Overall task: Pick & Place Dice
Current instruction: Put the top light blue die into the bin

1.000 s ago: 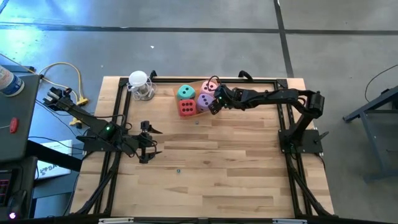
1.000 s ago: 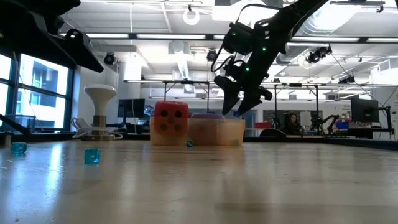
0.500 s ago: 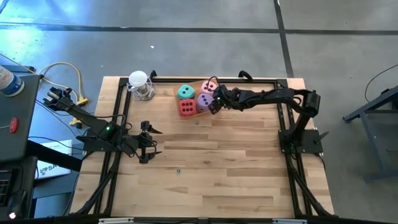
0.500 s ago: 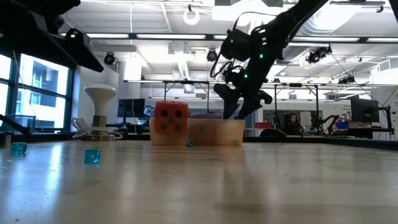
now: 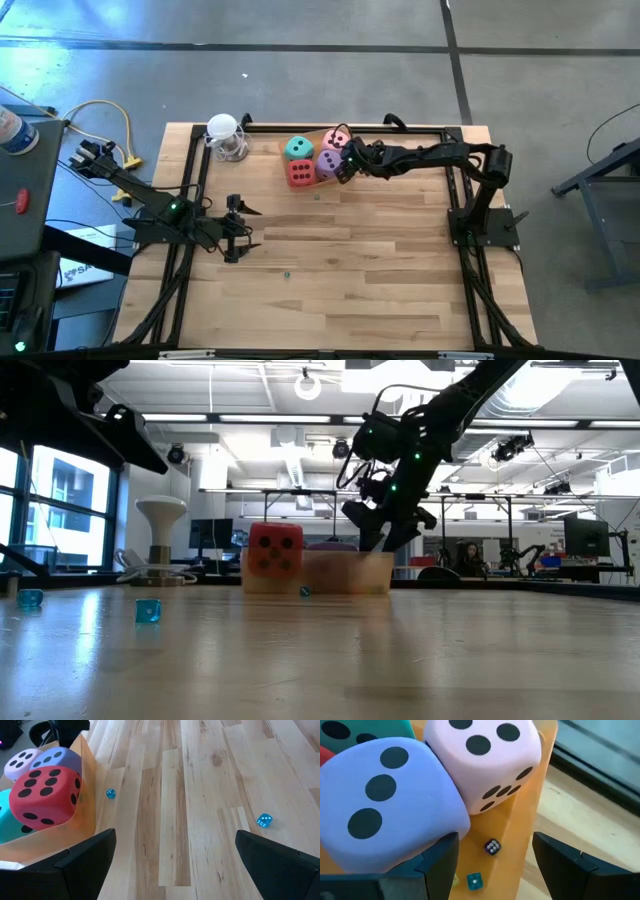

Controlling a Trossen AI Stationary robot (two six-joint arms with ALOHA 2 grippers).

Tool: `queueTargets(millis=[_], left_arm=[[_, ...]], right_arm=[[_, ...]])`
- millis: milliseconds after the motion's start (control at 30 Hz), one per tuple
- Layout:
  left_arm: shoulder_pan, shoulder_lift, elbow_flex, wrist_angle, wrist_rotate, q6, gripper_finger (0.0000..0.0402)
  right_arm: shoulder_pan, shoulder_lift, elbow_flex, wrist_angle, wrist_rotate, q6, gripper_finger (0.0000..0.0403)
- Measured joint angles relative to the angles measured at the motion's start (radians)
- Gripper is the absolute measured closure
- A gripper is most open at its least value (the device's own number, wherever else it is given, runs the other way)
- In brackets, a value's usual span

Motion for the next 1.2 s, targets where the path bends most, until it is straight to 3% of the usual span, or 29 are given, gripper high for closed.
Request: queueTargets(millis=[200,367,567,633,933,1200], left_arm=[[0.0,0.0,0.0,0.0,0.0,0.0,0.0002],[0.0,0.0,0.0,0.001,0.0,-0.001,0.0002],[0.0,0.001,0.0,0.0,0.0,-0.002,0.0002],[0.0,0.001,0.0,0.001,0.0,0.001,0.0002],[0.003,0.028,0.001,0.039,0.008,0.021,0.0002],[0.003,0.101,0.001,0.057,0.025,-0.01,0.0002]], right_arm=[[0.03,-0.063,-0.001,0.001,0.089,-0.046,0.0156],[0.086,-0.151,-0.001,-0.026,0.073,-0.04,0.0156],[0.195,-0.2,-0.003,-0.071,-0.222,-0.076,0.0156],[0.24,-0.197,-0.022,-0.051,-0.277,-0.078,0.0156],[0.343,-0.026,-0.062,0.181,-0.106,-0.11,0.0156],[0.343,0.152,-0.062,0.345,-0.078,-0.21,0.0156]])
